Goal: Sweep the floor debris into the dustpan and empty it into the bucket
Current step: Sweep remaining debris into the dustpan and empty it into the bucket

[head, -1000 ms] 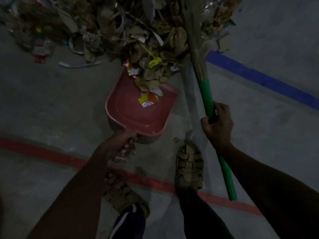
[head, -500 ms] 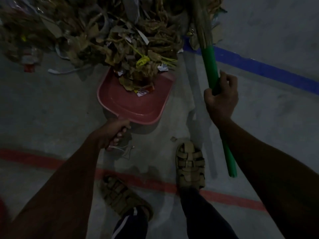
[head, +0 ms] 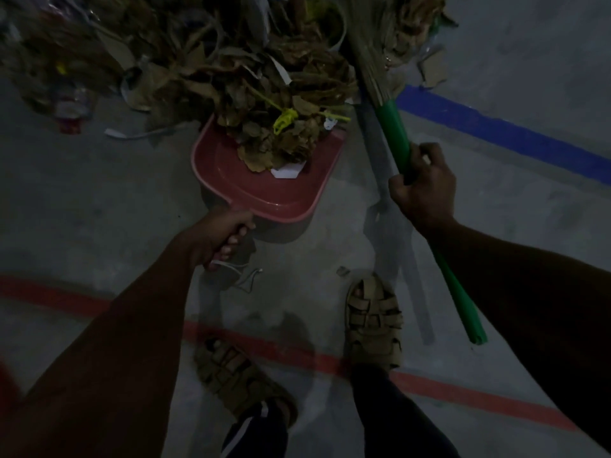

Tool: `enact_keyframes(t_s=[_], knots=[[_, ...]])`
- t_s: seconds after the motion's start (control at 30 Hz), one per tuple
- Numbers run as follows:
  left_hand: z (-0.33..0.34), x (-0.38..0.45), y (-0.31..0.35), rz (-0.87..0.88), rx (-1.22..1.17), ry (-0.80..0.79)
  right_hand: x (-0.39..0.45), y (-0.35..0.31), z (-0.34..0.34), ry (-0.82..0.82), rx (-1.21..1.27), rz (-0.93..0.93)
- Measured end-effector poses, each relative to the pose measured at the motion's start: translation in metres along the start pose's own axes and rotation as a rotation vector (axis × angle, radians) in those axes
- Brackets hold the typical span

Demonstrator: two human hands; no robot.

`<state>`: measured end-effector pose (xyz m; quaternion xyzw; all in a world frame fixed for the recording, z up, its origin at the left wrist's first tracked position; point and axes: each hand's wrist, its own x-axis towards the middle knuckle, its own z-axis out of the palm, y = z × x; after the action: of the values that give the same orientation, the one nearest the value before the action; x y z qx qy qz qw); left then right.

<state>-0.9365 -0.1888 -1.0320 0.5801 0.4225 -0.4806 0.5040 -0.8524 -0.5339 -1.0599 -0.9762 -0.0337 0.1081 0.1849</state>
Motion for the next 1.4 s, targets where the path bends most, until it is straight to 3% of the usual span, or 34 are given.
enact_keyframes(t_s=[0.43, 0.77, 1.03, 1.4], knots=[[-0.03, -0.001, 0.021, 0.04, 0.139, 0.069, -0.054, -0.008, 0.014, -0.093, 0.108, -0.106], [-0.024, -0.042, 0.047, 0.066, 0.163, 0.075, -0.059, -0.029, -0.008, -0.144, 0.108, -0.078], [-0.024, -0.121, 0.061, 0.201, 0.112, 0.093, -0.075, -0.062, -0.071, -0.099, 0.129, -0.075], [0.003, -0.296, 0.042, 0.286, -0.131, 0.062, -0.124, -0.13, -0.217, -0.028, 0.178, -0.129]])
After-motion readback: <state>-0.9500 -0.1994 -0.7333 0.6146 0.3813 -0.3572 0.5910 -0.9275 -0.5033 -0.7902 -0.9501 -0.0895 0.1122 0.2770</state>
